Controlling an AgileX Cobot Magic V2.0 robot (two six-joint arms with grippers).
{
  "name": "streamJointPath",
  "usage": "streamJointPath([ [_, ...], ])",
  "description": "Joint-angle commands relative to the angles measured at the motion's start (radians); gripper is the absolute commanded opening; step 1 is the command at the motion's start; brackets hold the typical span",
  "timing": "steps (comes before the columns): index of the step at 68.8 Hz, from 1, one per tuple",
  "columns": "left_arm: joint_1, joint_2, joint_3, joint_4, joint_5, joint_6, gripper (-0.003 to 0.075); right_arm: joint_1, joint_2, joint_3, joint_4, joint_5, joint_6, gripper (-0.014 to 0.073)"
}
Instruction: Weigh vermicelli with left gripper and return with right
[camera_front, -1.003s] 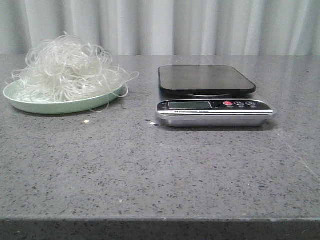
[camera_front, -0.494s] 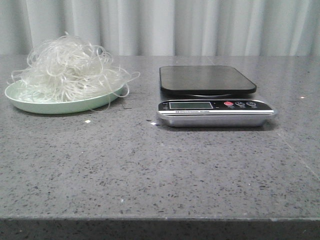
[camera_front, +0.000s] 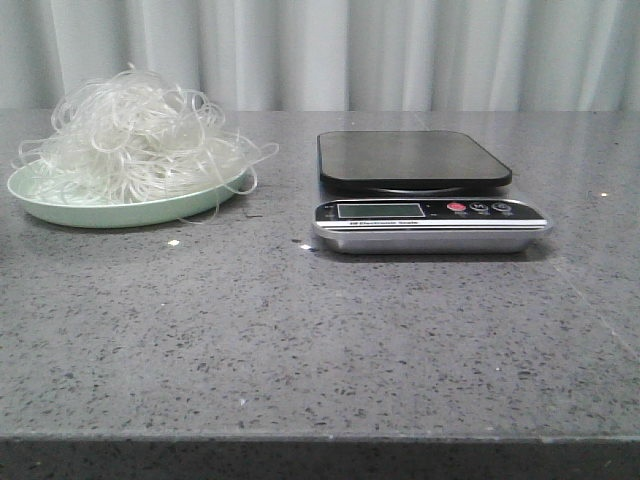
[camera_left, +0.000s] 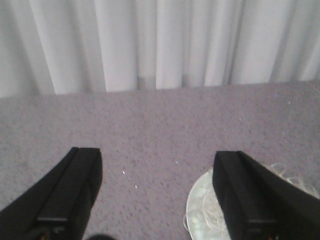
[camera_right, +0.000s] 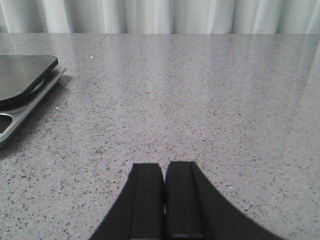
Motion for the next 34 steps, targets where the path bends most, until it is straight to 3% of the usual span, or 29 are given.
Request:
streamJointPath([
  [1,-0.006,0.099,-0.091,-0.116,0.034,0.076,0.0562,-0.007,-0.016,-0.008,0.001,-0.086,-0.006,0.0151],
  [18,-0.006,0.326,-0.242,-0.523,0.272,0.454,0.0569,-0.007,-0.016,-0.008,0.001,-0.086,-0.006,0.0151],
  [34,-0.053,0.461,-0.327,-0.565,0.341,0.614,0.0569,-0.007,-0.016,-0.008,0.001,-0.086,-0.006,0.0151],
])
